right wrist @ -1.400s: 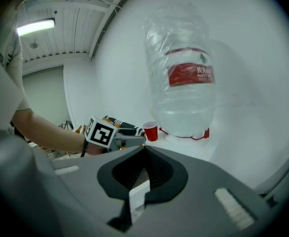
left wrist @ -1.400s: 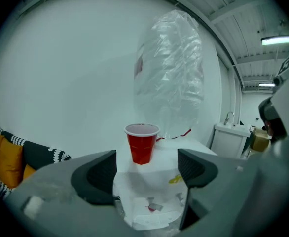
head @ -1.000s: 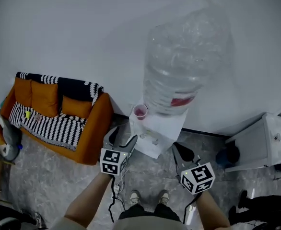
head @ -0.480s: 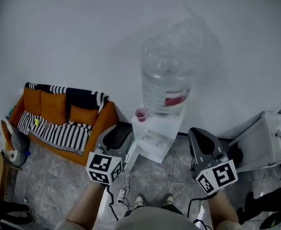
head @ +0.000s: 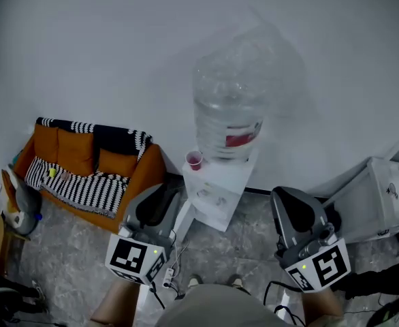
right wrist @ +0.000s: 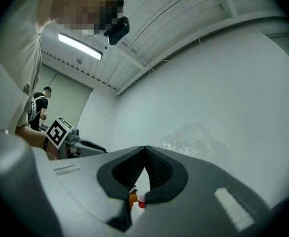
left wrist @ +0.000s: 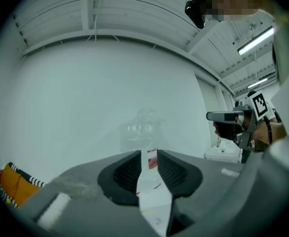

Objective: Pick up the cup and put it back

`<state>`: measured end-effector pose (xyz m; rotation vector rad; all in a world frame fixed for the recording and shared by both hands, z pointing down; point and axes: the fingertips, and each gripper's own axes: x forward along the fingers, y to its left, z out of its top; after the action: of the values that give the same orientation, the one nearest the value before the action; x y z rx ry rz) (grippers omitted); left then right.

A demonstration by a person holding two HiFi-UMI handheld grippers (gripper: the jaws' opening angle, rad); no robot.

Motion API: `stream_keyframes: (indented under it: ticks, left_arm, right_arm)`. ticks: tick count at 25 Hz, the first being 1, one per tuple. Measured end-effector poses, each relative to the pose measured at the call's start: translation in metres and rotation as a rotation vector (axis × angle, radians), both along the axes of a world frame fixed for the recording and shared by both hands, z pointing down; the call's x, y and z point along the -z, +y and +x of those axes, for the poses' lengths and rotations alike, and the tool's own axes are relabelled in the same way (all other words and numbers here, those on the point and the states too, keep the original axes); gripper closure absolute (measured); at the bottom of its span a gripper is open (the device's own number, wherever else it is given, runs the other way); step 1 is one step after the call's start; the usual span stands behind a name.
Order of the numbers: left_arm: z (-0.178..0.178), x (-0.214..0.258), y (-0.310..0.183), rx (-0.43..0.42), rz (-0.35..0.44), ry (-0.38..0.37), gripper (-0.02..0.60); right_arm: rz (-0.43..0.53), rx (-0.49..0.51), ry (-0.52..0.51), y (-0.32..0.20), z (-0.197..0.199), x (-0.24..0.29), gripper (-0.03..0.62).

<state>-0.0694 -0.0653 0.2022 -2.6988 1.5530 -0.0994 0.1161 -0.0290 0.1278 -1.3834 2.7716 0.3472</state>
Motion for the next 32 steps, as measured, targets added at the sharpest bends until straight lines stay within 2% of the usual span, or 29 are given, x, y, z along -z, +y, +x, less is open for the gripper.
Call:
stream_keyframes:
  ticks: [5, 10, 14, 18, 24, 32]
  left_arm:
    - [0.016, -0.015, 0.018, -0.030, -0.018, -0.002, 0.480]
    - [0.032, -0.034, 0.025, -0.024, -0.064, -0.022, 0.489]
    - [0.039, -0.052, 0.027, -0.046, -0.052, -0.084, 0.555]
    - [0.032, -0.065, 0.022, 0.011, -0.072, -0.078, 0.580]
    - [0.030, -0.078, 0.021, -0.001, -0.075, -0.130, 0.580]
    - [0.035, -0.081, 0.023, 0.020, -0.079, -0.120, 0.580]
  right_arm:
    - [-0.050, 0.053, -0.001, 0.009, -0.006, -0.017, 0.591]
    - [-0.107, 0.073, -0.005, 0.010, -0.007, -0.039, 0.591]
    - [-0.160, 0.086, 0.012, 0.011, -0.008, -0.059, 0.591]
    - [-0.205, 0.093, 0.015, 0.007, -0.007, -0.078, 0.591]
    - [-0.271, 0.098, 0.021, 0.000, -0.006, -0.109, 0.591]
    - [-0.291, 0.111, 0.025, -0.002, -0.006, -0.120, 0.591]
